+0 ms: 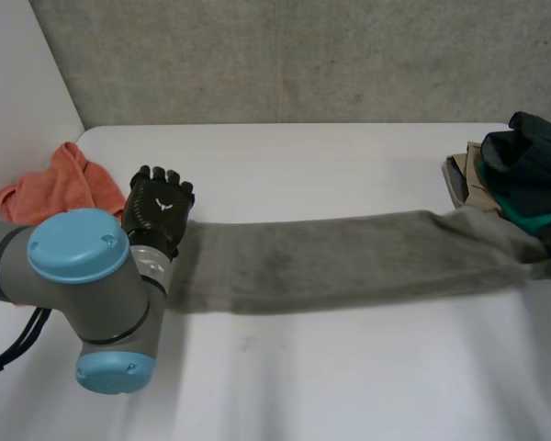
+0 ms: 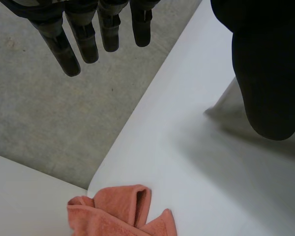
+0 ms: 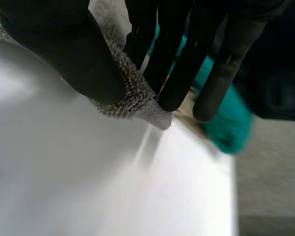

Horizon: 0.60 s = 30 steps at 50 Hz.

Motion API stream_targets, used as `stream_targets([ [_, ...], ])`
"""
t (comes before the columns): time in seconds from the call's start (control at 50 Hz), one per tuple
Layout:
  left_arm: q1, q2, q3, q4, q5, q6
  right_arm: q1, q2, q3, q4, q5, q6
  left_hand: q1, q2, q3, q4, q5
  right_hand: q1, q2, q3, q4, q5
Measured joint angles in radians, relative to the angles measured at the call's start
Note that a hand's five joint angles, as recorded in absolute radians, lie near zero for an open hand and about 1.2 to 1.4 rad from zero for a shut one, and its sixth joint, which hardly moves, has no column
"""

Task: Fold the laundry.

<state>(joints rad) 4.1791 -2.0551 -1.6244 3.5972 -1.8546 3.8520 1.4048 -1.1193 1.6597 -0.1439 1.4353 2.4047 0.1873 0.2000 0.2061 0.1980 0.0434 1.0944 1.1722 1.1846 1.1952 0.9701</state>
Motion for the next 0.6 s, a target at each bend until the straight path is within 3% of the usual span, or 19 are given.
stream_targets([
  [0.12, 0.001, 0.026, -0.017, 0.0, 0.001, 0.0, -0.028, -0.039, -0.002, -0.005, 0.008, -0.125, 0.0, 0.0, 0.0, 0.0, 0.0, 0.0, 0.0, 0.0, 0.0, 0.0],
  [0.28, 0.008, 0.069, -0.039, 0.0, 0.001, -0.003, 0.168, -0.074, -0.071, -0.039, 0.01, -0.139, 0.0, 0.0, 0.0, 0.0, 0.0, 0.0, 0.0, 0.002, 0.001, 0.01],
  [0.42, 0.036, 0.16, -0.081, 0.0, 0.0, -0.009, 0.573, -0.002, -0.191, -0.22, -0.019, -0.119, 0.0, 0.0, 0.0, 0.0, 0.0, 0.0, 0.0, 0.005, 0.003, 0.01],
  [0.48, 0.048, 0.201, -0.104, 0.0, 0.0, -0.017, 0.766, 0.091, -0.258, -0.304, -0.059, -0.135, 0.0, 0.0, 0.0, 0.0, 0.0, 0.0, 0.0, 0.006, 0.003, 0.011],
  [0.6, 0.057, 0.23, -0.13, -0.001, 0.001, -0.044, 0.937, 0.255, -0.326, -0.34, -0.164, -0.176, 0.0, 0.0, 0.0, 0.0, 0.0, 0.0, 0.0, 0.005, 0.003, 0.016],
])
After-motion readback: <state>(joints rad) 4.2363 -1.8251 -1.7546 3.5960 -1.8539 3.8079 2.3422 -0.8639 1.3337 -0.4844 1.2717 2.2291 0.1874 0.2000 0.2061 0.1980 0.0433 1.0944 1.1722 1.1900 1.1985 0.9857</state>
